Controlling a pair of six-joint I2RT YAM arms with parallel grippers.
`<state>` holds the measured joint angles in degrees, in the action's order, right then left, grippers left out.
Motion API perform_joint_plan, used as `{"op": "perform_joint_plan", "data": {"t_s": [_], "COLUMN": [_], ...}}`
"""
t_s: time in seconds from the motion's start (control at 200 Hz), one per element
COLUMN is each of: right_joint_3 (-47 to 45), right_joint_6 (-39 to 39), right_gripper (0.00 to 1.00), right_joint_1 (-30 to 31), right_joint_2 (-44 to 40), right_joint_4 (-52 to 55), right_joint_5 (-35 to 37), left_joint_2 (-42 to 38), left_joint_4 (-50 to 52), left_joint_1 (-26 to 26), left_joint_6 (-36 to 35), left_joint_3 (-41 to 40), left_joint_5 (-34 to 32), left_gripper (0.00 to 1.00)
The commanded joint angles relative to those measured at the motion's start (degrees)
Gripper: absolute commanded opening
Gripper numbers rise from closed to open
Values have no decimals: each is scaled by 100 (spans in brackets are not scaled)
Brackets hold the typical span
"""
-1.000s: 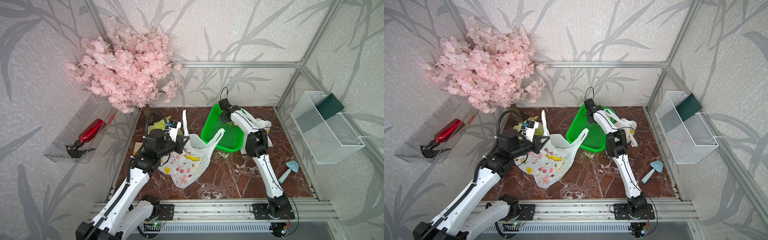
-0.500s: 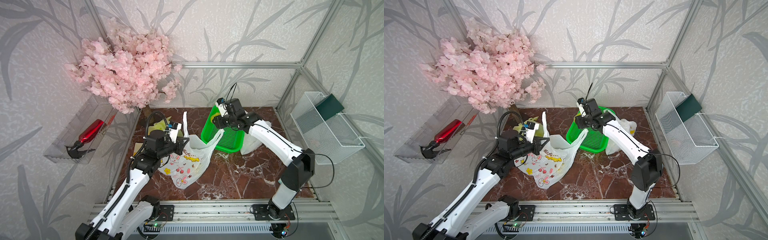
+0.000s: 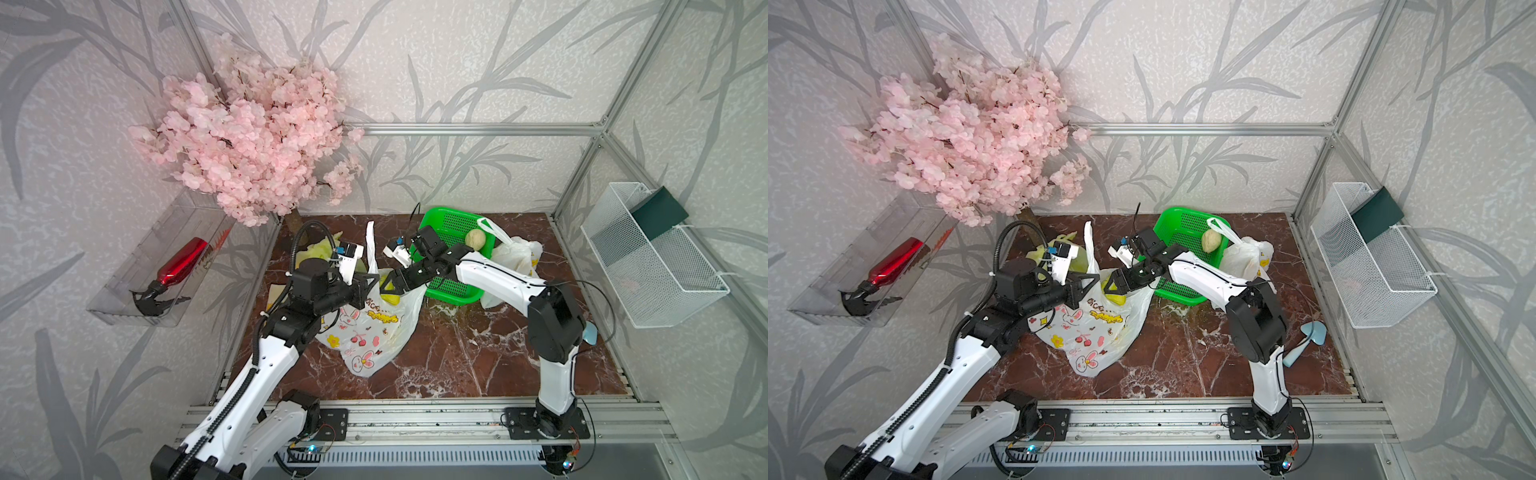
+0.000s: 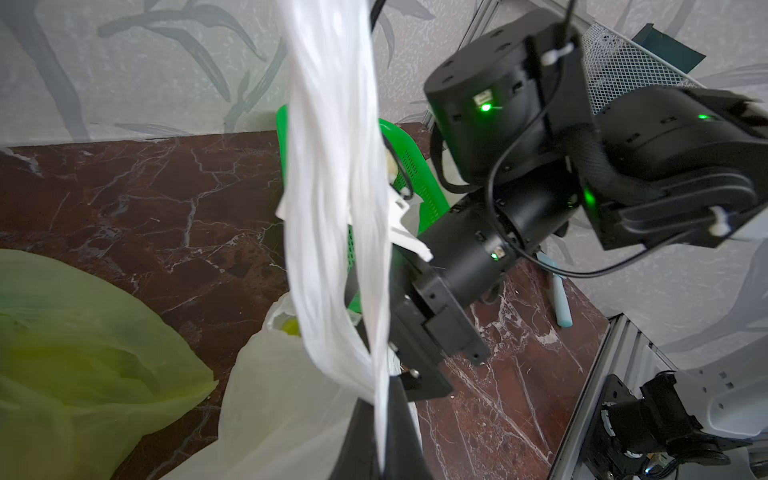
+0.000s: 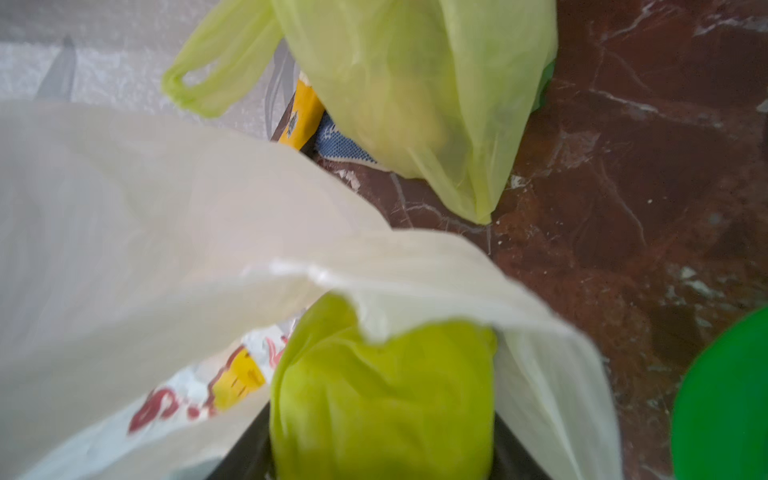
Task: Place the pears into plastic bags & tie knots
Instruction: Place the pear in the plastic bag.
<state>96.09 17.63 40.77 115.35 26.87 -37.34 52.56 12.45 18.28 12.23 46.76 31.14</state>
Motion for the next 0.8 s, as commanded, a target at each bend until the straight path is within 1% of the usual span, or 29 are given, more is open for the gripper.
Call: {"op": "perform_joint_plan", "data": {"t_s": [0.0, 0.08, 0.115, 0.2, 0.28, 0.435, 0.52, 0.585, 0.645, 0.725, 0.795], "right_joint_3": [628, 747, 797, 743, 566, 208, 168, 60, 34, 87, 361], "right_joint_6": [355, 445, 365, 281, 169, 2, -162, -217, -261, -356, -368], "right_gripper": [41, 48, 55, 68, 76, 80, 80, 80, 79, 79, 80], "right_joint_1": [114, 236, 293, 302, 209, -179, -420, -640, -872, -1113, -1265], "right_joint_2": [238, 338, 356, 243, -37, -752, -1005, -1150, -1156, -940, -558], "right_joint_4": [48, 143, 222, 349, 386, 450, 670, 772, 954, 1179, 1360], "right_joint_5": [156, 478, 560, 692, 737, 702, 901, 1458, 2127, 3211, 4145], "left_joint_2": [-114, -105, -107, -120, -144, -158, -116, -110, -110, -106, -107], "left_joint_4": [-52, -146, -163, -125, -52, -48, -100, -133, -155, -155, -152], "left_joint_1": [31, 34, 36, 35, 35, 27, 28, 27, 35, 35, 35], "left_joint_6": [82, 163, 158, 101, 37, -22, -12, 3, 28, 43, 49], "left_joint_3": [100, 57, 39, 47, 57, 9, -28, -37, -44, -48, -58], "left_joint_5": [188, 234, 209, 162, 115, 42, 33, 24, 8, 19, 14], "left_gripper": [0, 0, 0, 0, 0, 0, 0, 0, 0, 0, 0]}}
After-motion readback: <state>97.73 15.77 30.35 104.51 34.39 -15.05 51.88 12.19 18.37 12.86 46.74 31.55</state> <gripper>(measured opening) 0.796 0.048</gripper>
